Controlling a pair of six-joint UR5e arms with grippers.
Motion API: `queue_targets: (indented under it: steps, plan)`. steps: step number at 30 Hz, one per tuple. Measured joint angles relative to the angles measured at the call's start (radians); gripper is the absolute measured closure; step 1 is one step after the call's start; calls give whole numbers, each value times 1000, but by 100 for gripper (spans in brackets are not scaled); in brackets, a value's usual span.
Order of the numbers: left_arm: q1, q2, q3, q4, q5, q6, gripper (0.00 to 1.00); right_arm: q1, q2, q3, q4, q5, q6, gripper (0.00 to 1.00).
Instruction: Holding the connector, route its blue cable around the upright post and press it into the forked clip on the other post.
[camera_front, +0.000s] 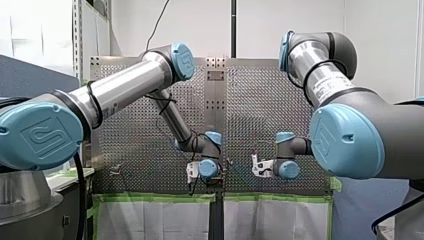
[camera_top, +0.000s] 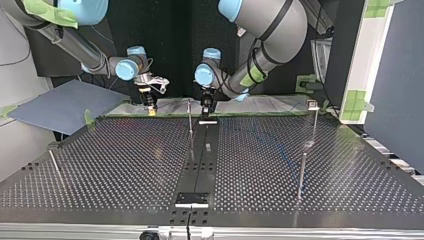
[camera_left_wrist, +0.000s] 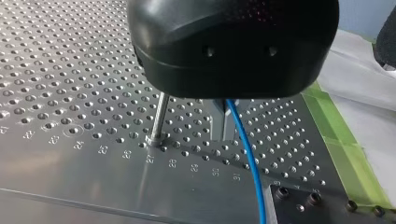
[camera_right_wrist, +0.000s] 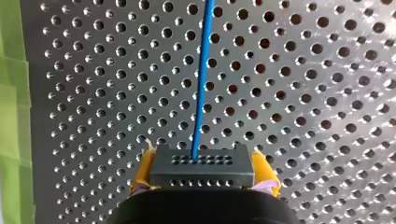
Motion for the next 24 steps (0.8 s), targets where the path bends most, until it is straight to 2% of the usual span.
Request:
queue_targets:
  steps: [8,14,24]
  plan:
    - [3,-1,0,-1,1,0,94,-6,39,-49,49,17,-24,85]
    - [8,-1,0,-1,4,0,94,-8,43,-68,90,17,-27,85]
    - [12,0,10,-3,5,0,94,-8,44,-81,94,14,-27,85]
